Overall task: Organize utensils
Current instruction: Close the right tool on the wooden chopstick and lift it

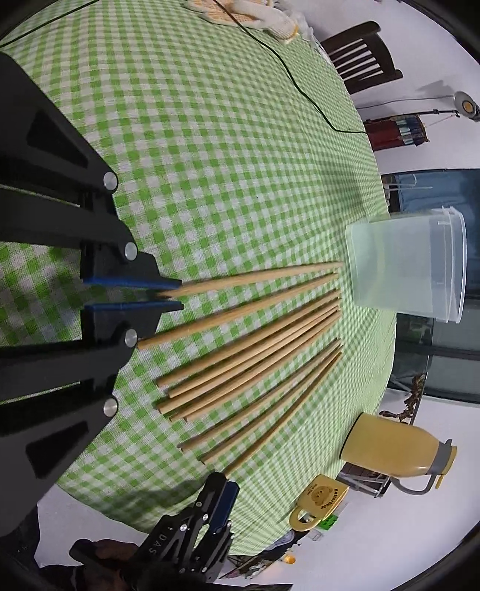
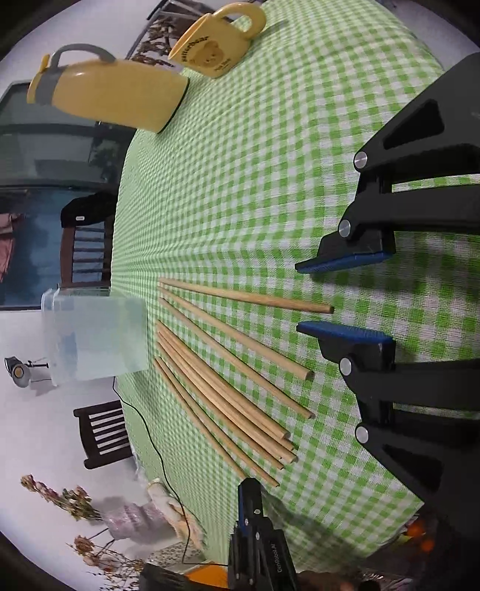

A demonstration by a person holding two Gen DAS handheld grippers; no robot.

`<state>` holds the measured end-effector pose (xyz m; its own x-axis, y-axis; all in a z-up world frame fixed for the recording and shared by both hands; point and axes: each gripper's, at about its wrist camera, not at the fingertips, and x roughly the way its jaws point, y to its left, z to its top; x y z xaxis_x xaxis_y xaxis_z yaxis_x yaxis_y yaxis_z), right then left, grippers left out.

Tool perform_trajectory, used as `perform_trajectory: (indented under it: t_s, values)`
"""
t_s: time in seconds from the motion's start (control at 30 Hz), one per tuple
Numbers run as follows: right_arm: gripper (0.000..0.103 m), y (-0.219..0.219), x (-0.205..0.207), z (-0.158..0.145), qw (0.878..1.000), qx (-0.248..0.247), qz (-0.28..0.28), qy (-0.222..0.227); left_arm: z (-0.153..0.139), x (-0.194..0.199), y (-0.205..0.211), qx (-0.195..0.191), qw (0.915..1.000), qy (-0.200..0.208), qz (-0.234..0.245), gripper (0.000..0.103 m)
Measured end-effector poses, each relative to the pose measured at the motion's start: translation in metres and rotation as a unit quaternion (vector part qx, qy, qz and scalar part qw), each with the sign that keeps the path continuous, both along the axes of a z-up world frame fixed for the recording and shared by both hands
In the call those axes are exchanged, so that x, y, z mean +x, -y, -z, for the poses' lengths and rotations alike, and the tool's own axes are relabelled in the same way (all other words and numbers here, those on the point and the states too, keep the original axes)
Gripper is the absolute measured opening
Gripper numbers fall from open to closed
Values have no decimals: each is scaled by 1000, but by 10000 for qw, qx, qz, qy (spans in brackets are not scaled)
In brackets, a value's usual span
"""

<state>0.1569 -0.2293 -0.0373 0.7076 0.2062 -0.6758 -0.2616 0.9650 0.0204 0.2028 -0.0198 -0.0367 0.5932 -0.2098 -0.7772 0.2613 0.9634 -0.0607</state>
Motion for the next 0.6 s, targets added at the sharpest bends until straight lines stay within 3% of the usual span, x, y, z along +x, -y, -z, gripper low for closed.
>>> perform_trajectory:
  t_s: [0.07, 0.3, 0.6]
  values:
    - [7, 0, -1, 0, 10000, 52, -69, -13, 0, -1, 1, 49, 10000, 16, -49, 3]
    - [5, 2, -2, -7, 9999, 120, -60, -5, -14, -15, -9, -22, 9994, 197, -279, 1]
    - [4, 4, -10, -49, 9979, -90, 26, 639, -63, -38, -31, -102, 9960, 822, -349, 1]
